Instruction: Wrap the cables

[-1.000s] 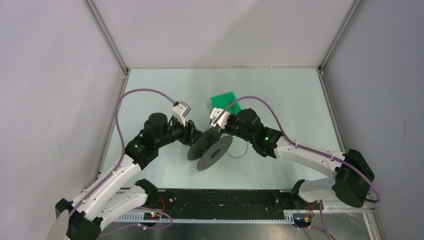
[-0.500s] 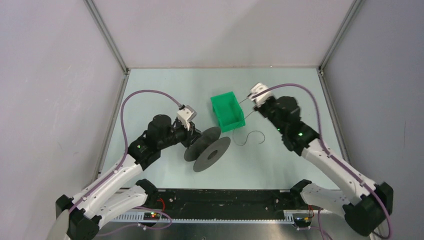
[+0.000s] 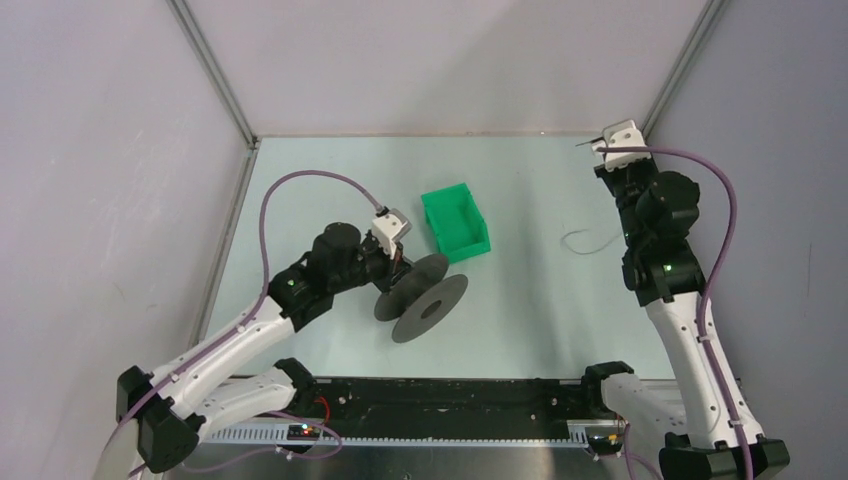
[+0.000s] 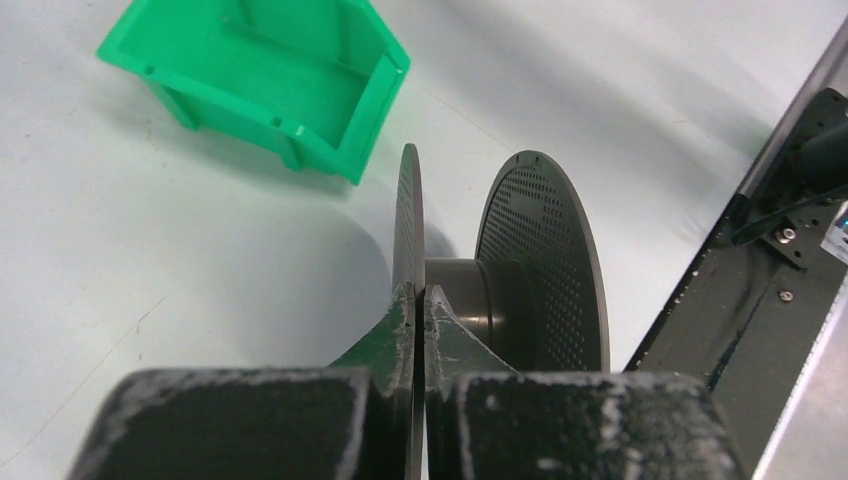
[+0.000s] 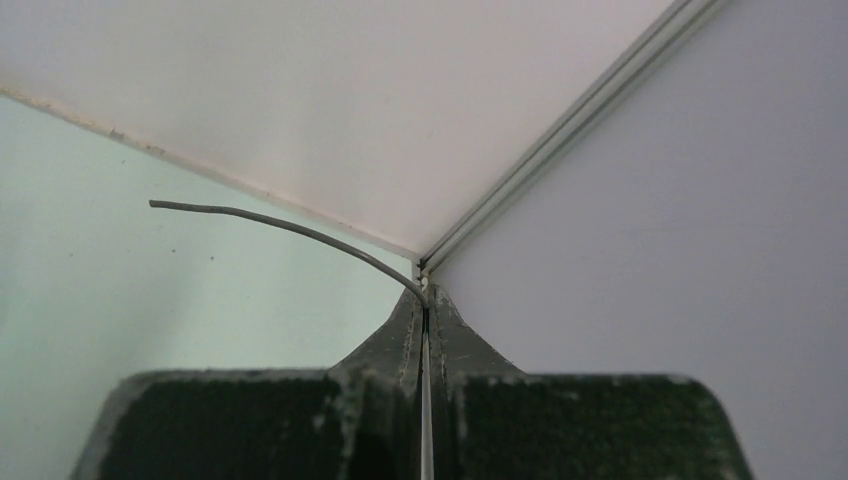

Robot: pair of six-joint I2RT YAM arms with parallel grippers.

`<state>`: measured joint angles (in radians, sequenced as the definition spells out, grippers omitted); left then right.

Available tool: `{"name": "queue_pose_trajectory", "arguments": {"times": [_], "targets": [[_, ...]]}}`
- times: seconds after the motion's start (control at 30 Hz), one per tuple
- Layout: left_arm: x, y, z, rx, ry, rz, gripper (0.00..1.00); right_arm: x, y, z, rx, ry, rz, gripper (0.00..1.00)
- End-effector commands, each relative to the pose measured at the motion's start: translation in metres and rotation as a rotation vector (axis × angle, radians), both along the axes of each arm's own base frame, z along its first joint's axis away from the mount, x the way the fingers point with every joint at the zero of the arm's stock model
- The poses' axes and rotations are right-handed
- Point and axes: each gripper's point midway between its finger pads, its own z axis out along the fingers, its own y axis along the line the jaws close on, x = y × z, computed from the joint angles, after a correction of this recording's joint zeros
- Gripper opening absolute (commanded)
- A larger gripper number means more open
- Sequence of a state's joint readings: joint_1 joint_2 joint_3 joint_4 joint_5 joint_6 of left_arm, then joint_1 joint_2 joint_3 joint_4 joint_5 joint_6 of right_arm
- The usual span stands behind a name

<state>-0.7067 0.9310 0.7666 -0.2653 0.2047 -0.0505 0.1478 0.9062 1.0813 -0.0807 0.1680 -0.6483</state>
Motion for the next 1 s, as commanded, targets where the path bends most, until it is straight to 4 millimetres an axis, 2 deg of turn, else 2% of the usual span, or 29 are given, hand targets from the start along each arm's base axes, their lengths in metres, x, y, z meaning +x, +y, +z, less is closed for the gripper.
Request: {"name": "queue_pose_trajectory", "arguments": {"times": [0.0,0.1,0.13,0.3,0.37,0.4,0.43,0.6,0.77,0.87,0.97], "targets": [[0.001,-0.023,0.045,-0.077,-0.087,-0.058,0.00,0.000,0.015,-0.008,-0.089,0.064,0.024,0.00],[0.000,-0.029,0.043,-0.088,-0.061,-0.058,0.00,0.005,0.039,-0.040,-0.117,0.158,0.074,0.00],[0.001,-0.031,0.041,-0.085,-0.051,-0.057,0.00,0.003,0.059,-0.047,-0.105,0.168,0.142,0.00],[0.005,-0.030,0.035,-0.086,-0.020,-0.021,0.19,-0.022,0.141,-0.102,-0.033,0.196,0.496,0.00],[0.006,-0.029,0.036,-0.089,-0.019,-0.008,0.23,-0.035,0.168,-0.118,0.024,0.198,0.626,0.00],[0.006,-0.028,0.037,-0.090,-0.021,-0.003,0.24,-0.037,0.174,-0.117,0.036,0.179,0.650,0.00],[0.006,-0.028,0.037,-0.092,-0.022,0.000,0.26,-0.042,0.183,-0.129,0.035,0.202,0.685,0.00],[0.008,-0.025,0.048,-0.113,-0.037,0.024,0.38,-0.054,0.216,-0.147,-0.026,0.226,0.788,0.00],[0.012,-0.017,0.066,-0.166,-0.043,0.076,0.45,-0.070,0.248,-0.146,-0.100,0.187,0.905,0.00],[0.010,-0.013,0.069,-0.190,-0.027,0.083,0.49,-0.076,0.266,-0.141,-0.124,0.164,0.949,0.00],[0.003,-0.010,0.068,-0.195,-0.031,0.051,0.51,-0.079,0.281,-0.145,-0.156,0.171,0.957,0.00]]}}
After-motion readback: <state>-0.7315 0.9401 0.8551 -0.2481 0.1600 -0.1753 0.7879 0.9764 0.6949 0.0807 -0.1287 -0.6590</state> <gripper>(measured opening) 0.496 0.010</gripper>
